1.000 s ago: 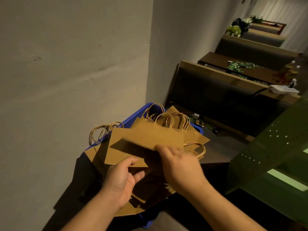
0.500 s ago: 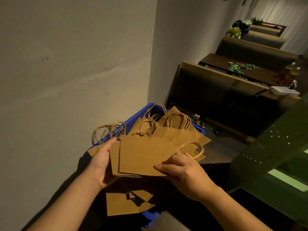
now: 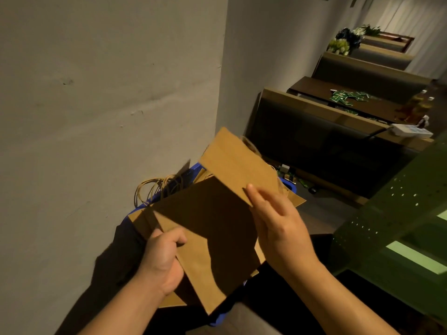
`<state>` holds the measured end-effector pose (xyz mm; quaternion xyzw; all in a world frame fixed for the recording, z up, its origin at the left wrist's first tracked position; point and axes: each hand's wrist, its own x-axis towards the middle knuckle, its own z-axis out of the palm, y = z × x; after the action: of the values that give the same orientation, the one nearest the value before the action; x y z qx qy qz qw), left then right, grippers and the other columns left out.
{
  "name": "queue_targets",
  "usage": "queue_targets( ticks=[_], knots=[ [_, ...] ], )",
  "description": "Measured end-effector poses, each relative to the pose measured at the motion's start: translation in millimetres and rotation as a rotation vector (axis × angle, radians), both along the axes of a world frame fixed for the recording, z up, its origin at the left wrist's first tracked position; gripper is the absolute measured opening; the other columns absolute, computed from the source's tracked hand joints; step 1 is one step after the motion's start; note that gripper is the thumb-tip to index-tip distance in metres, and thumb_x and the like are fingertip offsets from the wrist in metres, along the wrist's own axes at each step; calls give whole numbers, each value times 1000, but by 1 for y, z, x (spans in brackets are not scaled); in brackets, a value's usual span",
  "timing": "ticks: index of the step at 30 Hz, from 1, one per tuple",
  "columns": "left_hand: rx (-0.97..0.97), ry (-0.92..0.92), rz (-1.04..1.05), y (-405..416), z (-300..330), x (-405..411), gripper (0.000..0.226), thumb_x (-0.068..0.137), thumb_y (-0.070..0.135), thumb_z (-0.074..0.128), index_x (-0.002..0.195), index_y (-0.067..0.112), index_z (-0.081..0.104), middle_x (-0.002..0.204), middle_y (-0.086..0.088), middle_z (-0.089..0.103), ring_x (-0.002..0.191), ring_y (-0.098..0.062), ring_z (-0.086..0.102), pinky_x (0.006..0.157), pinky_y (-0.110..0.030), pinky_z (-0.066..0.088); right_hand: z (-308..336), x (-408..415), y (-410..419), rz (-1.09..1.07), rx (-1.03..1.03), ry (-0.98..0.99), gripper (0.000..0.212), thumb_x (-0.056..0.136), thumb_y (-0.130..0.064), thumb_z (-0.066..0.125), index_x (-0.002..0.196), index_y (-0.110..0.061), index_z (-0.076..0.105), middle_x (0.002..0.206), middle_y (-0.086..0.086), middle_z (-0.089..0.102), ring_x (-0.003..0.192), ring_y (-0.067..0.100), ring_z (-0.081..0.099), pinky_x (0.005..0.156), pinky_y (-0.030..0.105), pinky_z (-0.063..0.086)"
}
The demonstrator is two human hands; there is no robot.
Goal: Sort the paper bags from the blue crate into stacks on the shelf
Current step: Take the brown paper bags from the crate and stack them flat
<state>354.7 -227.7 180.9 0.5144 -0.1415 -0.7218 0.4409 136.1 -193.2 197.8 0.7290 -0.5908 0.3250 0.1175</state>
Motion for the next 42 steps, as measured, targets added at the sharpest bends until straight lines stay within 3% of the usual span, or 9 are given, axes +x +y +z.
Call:
queue_targets(
  ticks=[3, 6, 11, 14, 19, 22, 30, 35, 42],
  knots=[
    [-20, 49, 66, 14, 1, -16, 18, 101, 16, 57, 118, 14, 62, 117, -23, 69, 107, -39, 66, 93, -51, 51, 0, 26, 7, -51, 301, 130, 46, 105, -29, 51, 151, -29, 49, 135, 3, 62, 118, 24, 59, 92, 41, 53],
    [3, 37, 4, 19, 3, -26, 82, 67, 71, 79, 136, 30, 61, 135, -14, 67, 127, -41, 59, 108, -61, 42, -5, 52, 16, -47, 580, 206, 46, 107, -41, 38, 153, -37, 40, 132, -1, 57, 120, 25, 51, 94, 43, 46],
    [73, -284, 26, 9, -5, -34, 39, 87, 24, 82, 108, 9, 52, 130, -16, 59, 111, -30, 55, 98, -46, 45, -3, 52, 24, 28, 775, -165, 41, 99, -63, 41, 128, -42, 61, 123, -17, 58, 122, 10, 43, 103, 45, 37],
    [66, -197, 91, 2, -14, -32, 32, 87, 3, 77, 114, 6, 59, 121, -9, 67, 113, -27, 62, 106, -49, 49, -14, 30, 17, -438, 631, -523, 46, 93, -65, 57, 133, -43, 54, 136, -11, 47, 132, 14, 37, 114, 46, 33],
    [-51, -35, 11, 7, -9, -36, 38, 91, -10, 63, 120, 11, 71, 114, -11, 77, 110, -35, 69, 102, -55, 51, -33, -5, 7, -770, 707, -1531, 79, 80, -64, 73, 134, -12, 49, 120, 12, 66, 106, 32, 65, 89, 49, 56],
    [-52, -57, -146, 12, -11, -41, 31, 89, -14, 61, 113, 2, 71, 108, -17, 78, 101, -37, 73, 92, -51, 56, -30, -8, 11, -675, 681, -1627, 46, 89, -56, 71, 108, -17, 57, 99, -2, 63, 88, 19, 59, 86, 42, 48],
    [-101, -123, -382, 8, -10, -37, 49, 78, 32, 84, 120, 23, 62, 123, -11, 73, 122, -34, 63, 115, -60, 38, -54, -37, 33, -640, 361, -1889, 36, 96, -8, 69, 131, -2, 61, 101, 6, 68, 89, 20, 63, 82, 32, 47],
    [-272, -493, -339, -38, -21, -28, 27, 104, 38, 52, 125, 22, 57, 122, -8, 66, 105, -26, 67, 88, -41, 56, -62, -59, 48, -656, 344, -1876, 28, 99, -9, 63, 126, -2, 62, 104, 14, 67, 97, 27, 61, 88, 36, 42],
    [-317, -1306, -932, -72, -48, -42, 82, 90, 69, 55, 158, 32, 29, 161, -3, 37, 149, -32, 30, 116, -53, 35, -61, -64, 51, -618, 379, -1915, 17, 97, -15, 64, 104, 0, 68, 91, 15, 70, 89, 30, 64, 81, 38, 48]
  ],
)
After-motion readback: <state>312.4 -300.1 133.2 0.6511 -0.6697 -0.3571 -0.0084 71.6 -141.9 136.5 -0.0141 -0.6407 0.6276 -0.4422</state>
